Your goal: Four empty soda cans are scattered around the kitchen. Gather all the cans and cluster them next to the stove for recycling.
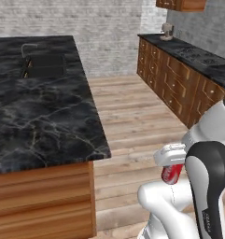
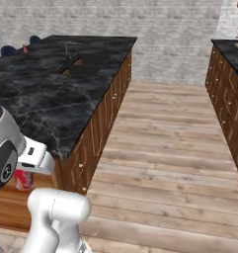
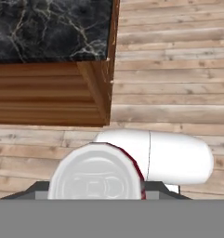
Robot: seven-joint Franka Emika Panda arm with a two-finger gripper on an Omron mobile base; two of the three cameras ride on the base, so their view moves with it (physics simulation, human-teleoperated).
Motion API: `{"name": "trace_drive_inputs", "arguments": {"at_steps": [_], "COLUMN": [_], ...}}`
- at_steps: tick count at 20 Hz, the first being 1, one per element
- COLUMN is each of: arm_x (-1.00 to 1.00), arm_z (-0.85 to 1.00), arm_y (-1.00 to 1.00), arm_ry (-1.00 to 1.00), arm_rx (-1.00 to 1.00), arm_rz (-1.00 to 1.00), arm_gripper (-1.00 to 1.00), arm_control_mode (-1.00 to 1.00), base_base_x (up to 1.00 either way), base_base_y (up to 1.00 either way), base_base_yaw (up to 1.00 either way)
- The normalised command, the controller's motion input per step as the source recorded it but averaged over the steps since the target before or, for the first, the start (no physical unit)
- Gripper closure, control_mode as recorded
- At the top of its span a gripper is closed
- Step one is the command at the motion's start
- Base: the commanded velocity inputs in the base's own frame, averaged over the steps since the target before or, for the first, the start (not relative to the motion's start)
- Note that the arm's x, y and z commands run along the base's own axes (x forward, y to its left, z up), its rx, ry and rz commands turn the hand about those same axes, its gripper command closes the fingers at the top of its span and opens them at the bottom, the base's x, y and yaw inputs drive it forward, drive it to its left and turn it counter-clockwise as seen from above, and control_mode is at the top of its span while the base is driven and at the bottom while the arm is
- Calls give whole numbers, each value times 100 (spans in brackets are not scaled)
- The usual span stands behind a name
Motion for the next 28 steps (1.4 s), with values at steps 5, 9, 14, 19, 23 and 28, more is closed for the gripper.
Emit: {"name": "trace_drive_inputs", "arguments": {"at_steps": [5, 9, 14, 19, 23, 28], "arm_x": [0, 0, 0, 0, 0, 0], "arm_z": [0, 0, 0, 0, 0, 0], "arm_y": [0, 0, 0, 0, 0, 0], "arm_ry": [0, 0, 0, 0, 0, 0], "arm_rx": [0, 0, 0, 0, 0, 0], "arm_rz": [0, 0, 0, 0, 0, 0], "arm_gripper": [100, 100, 100, 100, 100, 100], "arm_control_mode": [100, 100, 100, 100, 100, 100], "base_base_x": [2, 36, 58, 90, 99, 100], "base_base_y": [-94, -69, -62, -54, -45, -38], "base_base_yaw": [-4, 0, 0, 0, 0, 0]}}
